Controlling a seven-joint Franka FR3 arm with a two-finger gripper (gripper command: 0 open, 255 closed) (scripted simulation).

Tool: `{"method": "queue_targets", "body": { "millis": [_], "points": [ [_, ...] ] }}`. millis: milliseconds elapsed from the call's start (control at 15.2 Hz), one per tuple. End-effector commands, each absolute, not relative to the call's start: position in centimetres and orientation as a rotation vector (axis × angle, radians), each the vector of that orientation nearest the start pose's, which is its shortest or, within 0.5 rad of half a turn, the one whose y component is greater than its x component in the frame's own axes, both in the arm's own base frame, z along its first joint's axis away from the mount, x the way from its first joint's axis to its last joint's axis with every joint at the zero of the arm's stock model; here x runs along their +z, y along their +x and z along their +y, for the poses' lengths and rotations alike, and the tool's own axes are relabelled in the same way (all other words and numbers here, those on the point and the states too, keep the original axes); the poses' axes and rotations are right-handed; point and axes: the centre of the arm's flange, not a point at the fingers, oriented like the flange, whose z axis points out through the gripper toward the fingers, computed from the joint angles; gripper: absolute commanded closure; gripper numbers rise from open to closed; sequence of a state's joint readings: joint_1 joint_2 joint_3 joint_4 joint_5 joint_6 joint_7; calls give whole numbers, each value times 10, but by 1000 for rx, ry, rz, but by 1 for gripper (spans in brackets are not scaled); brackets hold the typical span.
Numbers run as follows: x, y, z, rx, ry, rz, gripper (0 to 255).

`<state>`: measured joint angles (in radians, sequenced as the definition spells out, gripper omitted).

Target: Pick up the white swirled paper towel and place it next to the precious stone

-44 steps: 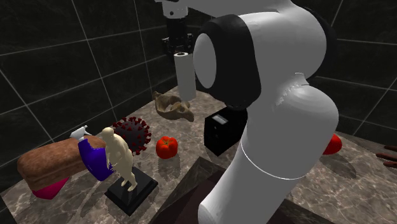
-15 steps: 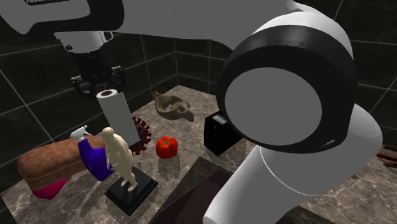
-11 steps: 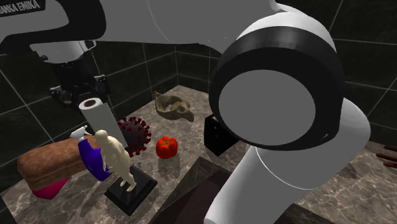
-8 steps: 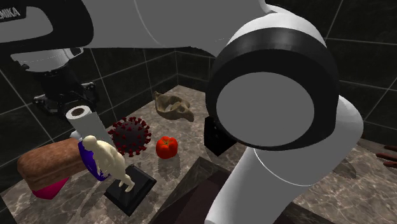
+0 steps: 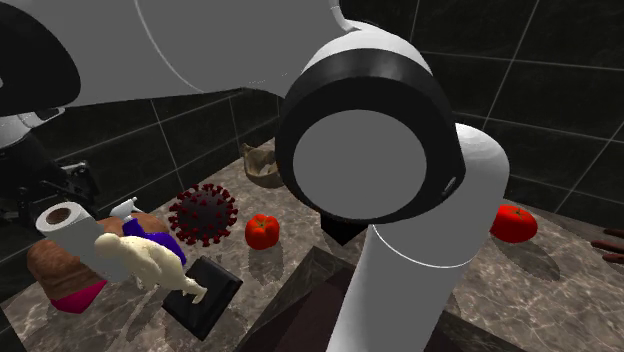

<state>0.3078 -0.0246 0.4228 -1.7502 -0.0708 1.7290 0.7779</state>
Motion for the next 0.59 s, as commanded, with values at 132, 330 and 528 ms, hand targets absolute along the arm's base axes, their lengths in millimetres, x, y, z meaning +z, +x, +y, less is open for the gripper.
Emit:
{"method": "queue_targets", "body": {
  "millis": [132, 330, 528],
  "points": [
    [553, 407, 419, -88, -3197, 61, 255],
    [544, 400, 457, -88, -3197, 61, 255],
    [535, 393, 495, -88, -3197, 61, 255]
  ]
}}
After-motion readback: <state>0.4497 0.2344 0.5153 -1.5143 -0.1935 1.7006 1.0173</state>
